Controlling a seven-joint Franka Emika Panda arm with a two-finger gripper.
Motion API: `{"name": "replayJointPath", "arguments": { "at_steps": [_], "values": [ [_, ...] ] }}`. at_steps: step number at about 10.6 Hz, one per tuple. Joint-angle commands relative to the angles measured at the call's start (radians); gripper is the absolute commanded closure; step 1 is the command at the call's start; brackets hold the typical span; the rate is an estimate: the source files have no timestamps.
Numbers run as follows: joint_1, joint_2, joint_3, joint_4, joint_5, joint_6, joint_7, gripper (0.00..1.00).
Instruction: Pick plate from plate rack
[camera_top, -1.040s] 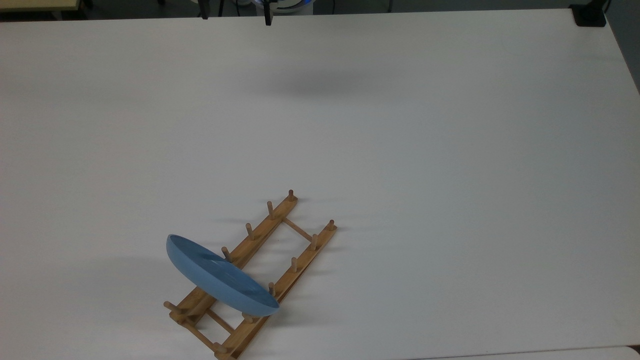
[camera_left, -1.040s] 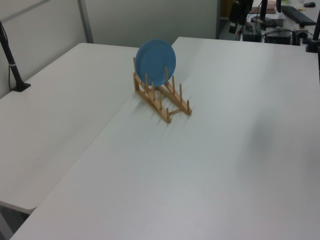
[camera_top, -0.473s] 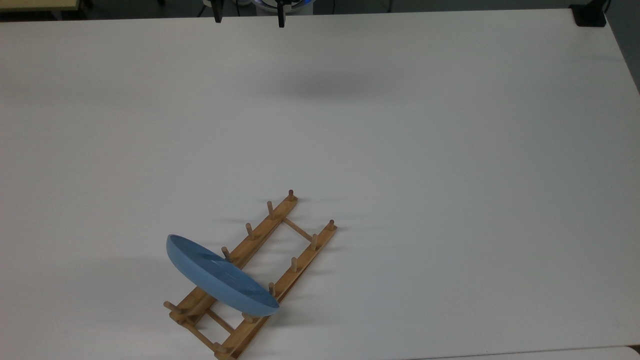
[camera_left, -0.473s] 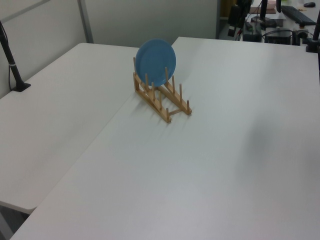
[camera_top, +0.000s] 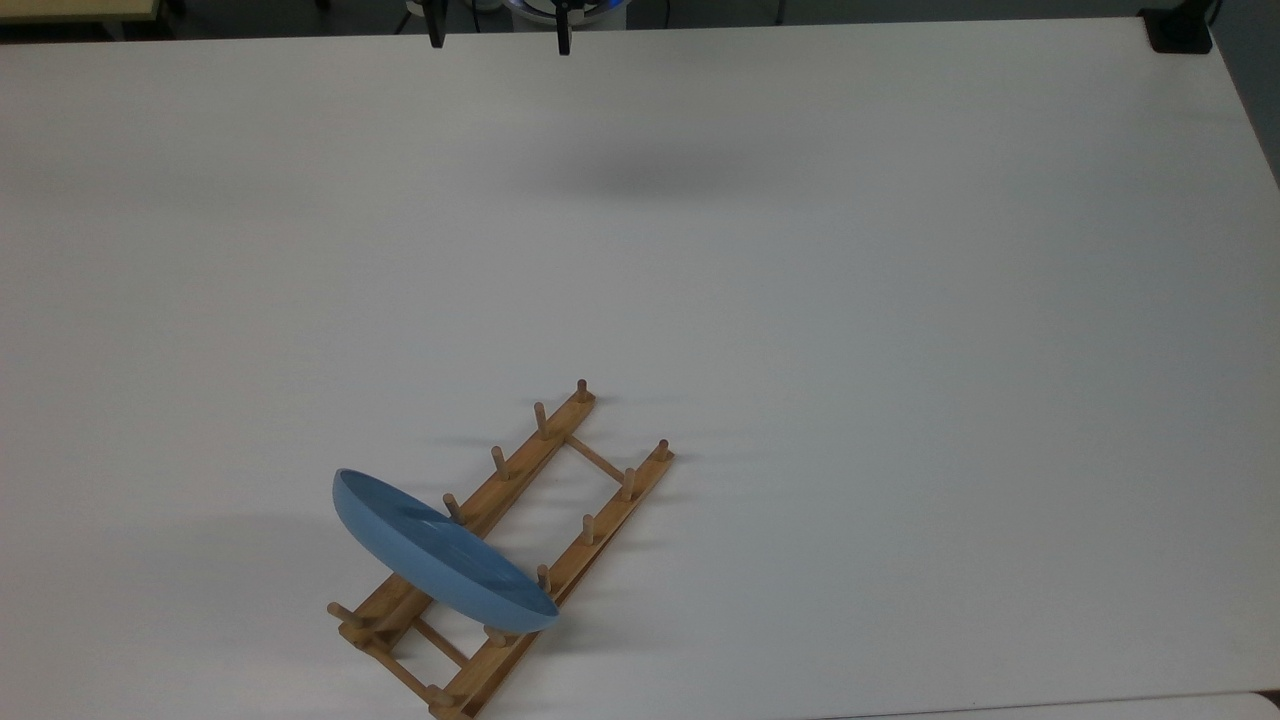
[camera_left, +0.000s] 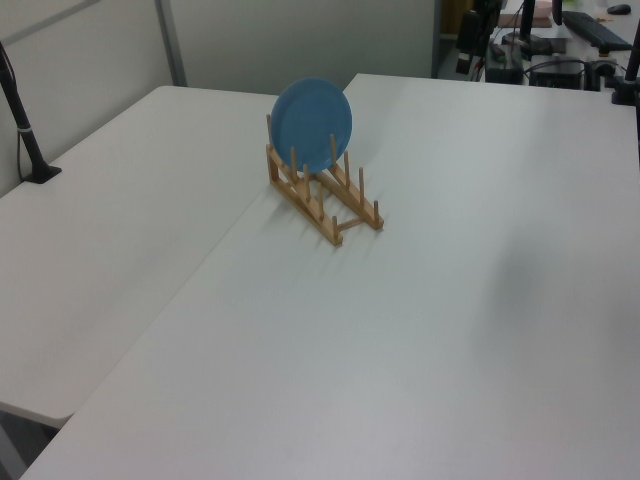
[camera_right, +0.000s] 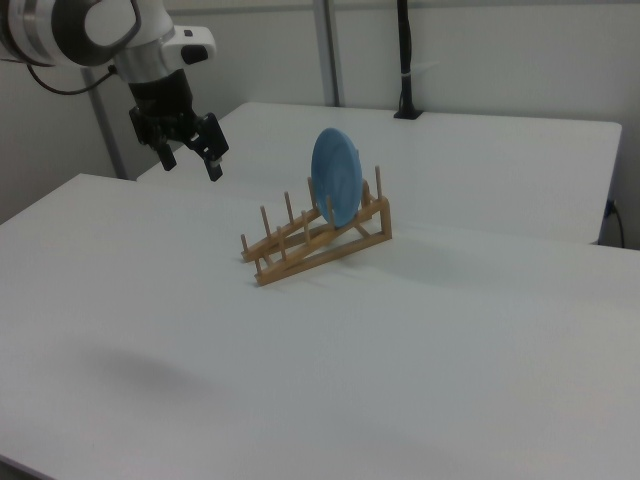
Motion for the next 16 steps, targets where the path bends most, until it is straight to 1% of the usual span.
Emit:
{"name": "replayJointPath", "arguments": {
  "at_steps": [1,3,4,5,7,8,9,11,12,13,16],
  "values": [
    [-0.023,-0.004,-0.017,0.005,-0.008,-0.027,-0.223,0.00],
    [-0.046,0.019,-0.017,0.005,-0.016,-0.010,-0.285,0.00],
    [-0.052,0.044,-0.019,0.007,-0.012,0.046,-0.341,0.00],
    [-0.078,0.068,-0.020,0.005,-0.004,0.156,-0.378,0.00],
    [-0.089,0.151,-0.025,0.007,0.016,0.423,-0.360,0.00],
    [-0.096,0.199,-0.043,0.008,0.045,0.575,-0.333,0.00],
    [-0.095,0.248,-0.046,0.021,0.070,0.723,-0.290,0.00],
    [-0.092,0.332,-0.048,0.022,0.068,0.971,-0.177,0.00],
    [-0.089,0.372,-0.049,0.022,0.059,1.069,-0.134,0.00],
    [-0.089,0.416,-0.051,0.022,0.058,1.140,-0.130,0.00],
    [-0.086,0.536,-0.051,0.025,0.056,1.313,-0.127,0.08]
  ]
}}
